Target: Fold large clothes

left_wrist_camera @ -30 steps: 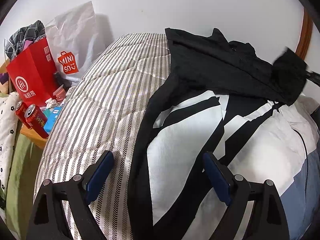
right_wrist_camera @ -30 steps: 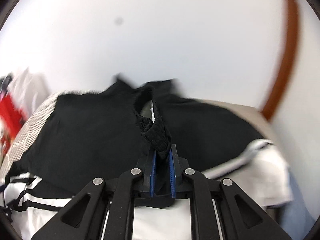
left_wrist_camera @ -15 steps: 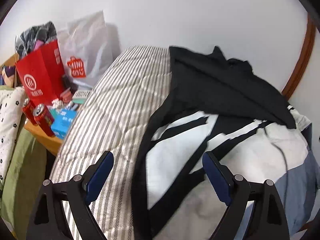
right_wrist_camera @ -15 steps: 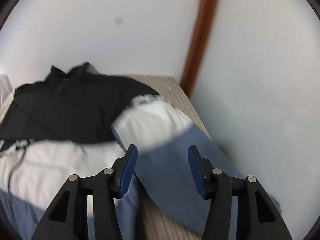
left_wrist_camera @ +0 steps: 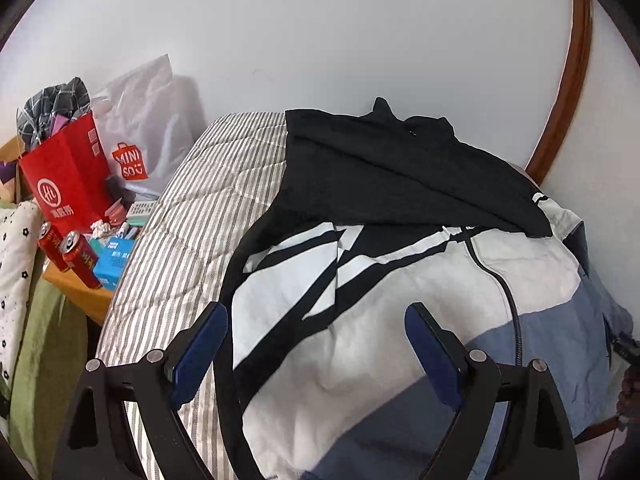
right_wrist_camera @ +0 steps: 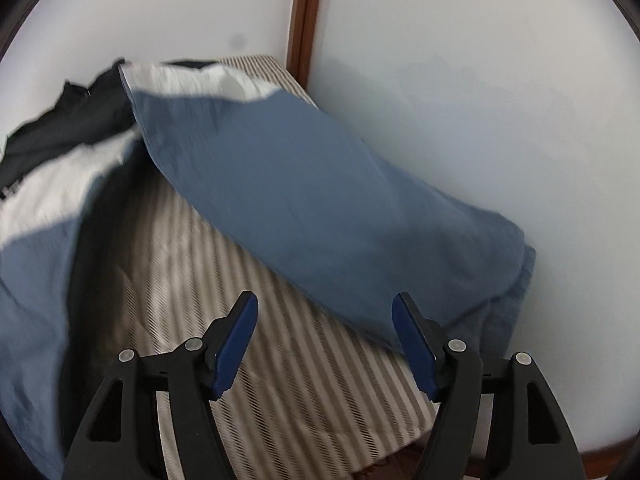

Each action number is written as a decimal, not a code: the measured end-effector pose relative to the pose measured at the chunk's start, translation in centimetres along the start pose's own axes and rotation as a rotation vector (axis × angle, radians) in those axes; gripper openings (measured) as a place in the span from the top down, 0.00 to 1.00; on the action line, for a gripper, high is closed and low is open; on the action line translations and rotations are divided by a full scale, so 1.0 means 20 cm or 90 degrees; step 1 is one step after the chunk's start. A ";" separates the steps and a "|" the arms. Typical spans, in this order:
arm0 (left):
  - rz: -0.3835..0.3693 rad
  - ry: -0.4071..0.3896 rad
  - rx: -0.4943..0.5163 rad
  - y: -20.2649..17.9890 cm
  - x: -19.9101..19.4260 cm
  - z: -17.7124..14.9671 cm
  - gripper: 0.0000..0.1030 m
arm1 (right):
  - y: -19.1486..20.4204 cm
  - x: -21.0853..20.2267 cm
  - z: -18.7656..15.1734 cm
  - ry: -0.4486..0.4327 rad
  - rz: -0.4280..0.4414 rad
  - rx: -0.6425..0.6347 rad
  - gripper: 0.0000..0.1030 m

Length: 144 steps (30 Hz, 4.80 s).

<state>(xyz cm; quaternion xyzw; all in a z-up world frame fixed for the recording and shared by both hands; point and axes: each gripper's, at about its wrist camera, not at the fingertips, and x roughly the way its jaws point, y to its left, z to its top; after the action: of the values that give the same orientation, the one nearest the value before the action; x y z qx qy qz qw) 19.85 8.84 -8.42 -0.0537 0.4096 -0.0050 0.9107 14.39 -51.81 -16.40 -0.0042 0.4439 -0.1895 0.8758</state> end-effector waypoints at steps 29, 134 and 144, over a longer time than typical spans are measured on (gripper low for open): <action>0.048 0.067 -0.053 0.35 0.13 -0.16 0.14 | 0.58 -0.61 0.71 -0.276 0.000 -0.025 0.98; 0.032 0.079 0.005 -0.12 0.80 0.57 0.75 | 1.14 0.28 0.82 -0.060 0.088 -0.189 0.41; 0.018 0.028 0.031 -0.15 0.49 0.54 0.75 | 0.97 -0.06 0.76 -0.105 0.132 -0.122 0.41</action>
<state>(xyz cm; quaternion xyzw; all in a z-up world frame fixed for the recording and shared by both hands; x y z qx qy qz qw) 34.52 6.36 -8.43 -0.0260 0.4303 -0.0033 0.9023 31.87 -35.89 -9.72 -0.0575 0.3844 -0.0543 0.9198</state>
